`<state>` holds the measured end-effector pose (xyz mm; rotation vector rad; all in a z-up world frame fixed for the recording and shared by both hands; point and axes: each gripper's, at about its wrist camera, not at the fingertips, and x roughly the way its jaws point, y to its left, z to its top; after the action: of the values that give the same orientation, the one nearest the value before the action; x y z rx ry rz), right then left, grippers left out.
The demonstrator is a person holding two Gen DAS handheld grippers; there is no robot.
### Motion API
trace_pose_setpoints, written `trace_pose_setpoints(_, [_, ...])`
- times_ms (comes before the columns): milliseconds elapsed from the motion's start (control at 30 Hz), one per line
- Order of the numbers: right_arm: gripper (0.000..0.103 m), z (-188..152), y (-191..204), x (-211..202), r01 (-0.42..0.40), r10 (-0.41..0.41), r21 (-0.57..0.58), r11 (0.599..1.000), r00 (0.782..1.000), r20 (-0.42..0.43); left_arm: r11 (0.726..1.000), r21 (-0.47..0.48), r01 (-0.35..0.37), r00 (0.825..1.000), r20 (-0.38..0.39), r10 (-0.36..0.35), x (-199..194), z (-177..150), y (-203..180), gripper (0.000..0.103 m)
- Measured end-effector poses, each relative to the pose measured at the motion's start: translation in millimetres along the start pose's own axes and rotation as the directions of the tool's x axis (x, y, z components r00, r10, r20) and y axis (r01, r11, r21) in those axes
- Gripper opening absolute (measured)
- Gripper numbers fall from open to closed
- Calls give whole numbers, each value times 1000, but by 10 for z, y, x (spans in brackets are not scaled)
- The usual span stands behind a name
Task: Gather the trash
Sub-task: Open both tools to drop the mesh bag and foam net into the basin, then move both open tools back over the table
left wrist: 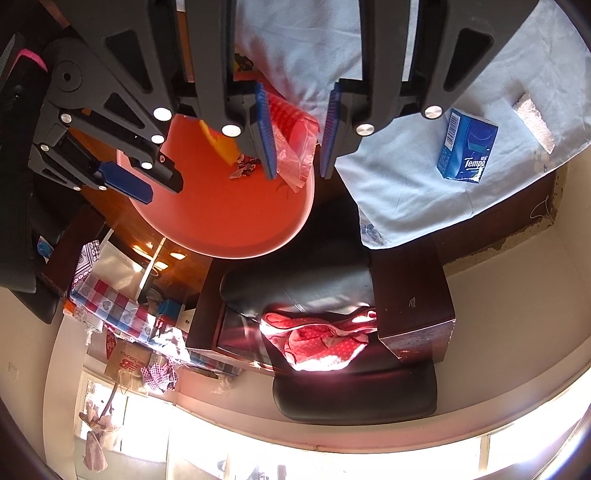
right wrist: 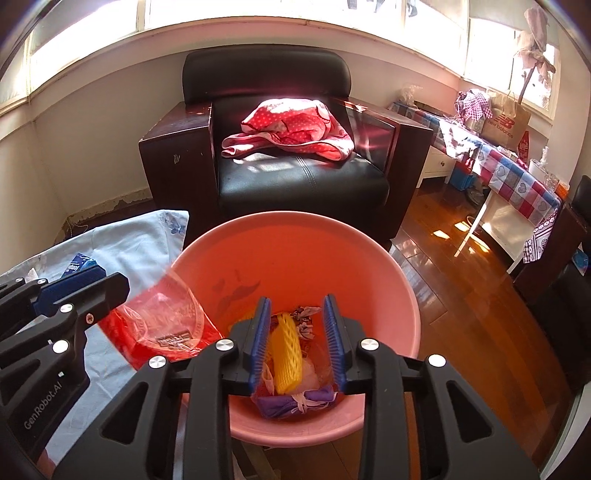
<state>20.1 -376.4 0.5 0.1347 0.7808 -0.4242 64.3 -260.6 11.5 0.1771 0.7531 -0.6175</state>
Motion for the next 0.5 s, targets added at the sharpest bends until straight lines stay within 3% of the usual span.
trace_pose_setpoints(233, [31,15,143,-164,-54,55,-21,998,998,25,999,-37,-6,1000,28,7,-197,-14,150,31])
trace_pose_setpoints(500, [31,-67,584,-340,-152,154,-104,983,988,11,992,-102,-73,996,53,78,-554,-165,522,32])
